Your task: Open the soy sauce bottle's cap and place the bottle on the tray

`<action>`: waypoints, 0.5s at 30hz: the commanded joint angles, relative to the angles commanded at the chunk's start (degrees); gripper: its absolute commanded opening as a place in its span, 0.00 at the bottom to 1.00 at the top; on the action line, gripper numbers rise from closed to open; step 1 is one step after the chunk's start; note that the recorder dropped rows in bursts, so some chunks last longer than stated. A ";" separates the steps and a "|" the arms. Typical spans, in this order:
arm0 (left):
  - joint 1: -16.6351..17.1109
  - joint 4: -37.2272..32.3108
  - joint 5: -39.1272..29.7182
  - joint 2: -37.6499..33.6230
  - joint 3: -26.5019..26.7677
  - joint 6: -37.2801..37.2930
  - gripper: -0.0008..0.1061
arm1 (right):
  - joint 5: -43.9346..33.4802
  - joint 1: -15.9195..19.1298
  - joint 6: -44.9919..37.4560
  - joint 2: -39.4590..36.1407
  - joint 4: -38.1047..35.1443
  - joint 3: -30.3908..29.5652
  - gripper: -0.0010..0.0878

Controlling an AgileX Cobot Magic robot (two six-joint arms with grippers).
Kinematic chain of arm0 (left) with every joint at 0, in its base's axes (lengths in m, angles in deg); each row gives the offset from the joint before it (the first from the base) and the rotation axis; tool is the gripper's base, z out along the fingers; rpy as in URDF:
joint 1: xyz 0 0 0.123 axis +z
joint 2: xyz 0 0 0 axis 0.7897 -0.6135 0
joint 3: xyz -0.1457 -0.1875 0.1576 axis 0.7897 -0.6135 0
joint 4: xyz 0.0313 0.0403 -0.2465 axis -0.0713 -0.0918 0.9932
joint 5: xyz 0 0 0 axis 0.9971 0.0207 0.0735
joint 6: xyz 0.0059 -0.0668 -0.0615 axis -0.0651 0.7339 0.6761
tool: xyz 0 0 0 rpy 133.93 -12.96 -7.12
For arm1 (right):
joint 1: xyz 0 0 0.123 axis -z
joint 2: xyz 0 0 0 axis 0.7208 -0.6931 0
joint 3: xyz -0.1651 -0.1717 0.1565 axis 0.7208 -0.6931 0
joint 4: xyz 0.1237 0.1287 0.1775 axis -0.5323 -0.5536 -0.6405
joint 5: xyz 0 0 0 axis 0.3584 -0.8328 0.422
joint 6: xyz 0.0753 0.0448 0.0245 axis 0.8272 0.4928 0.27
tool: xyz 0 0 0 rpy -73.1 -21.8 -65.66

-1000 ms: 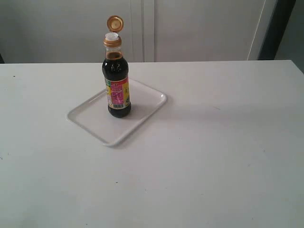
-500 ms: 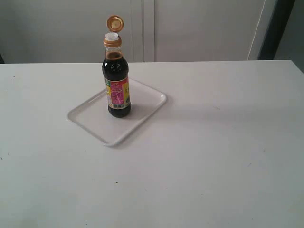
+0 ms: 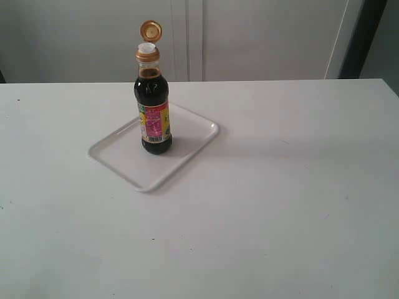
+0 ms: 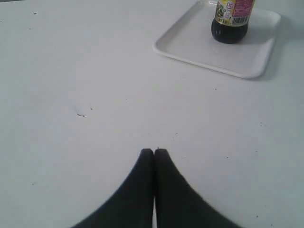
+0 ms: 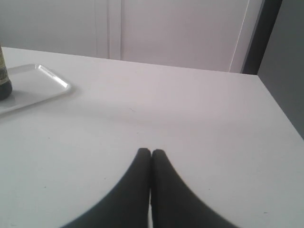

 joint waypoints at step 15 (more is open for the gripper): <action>0.00 0.00 0.00 0.00 0.00 0.00 0.01 | -5.74 0.00 0.00 1.21 0.00 0.00 0.01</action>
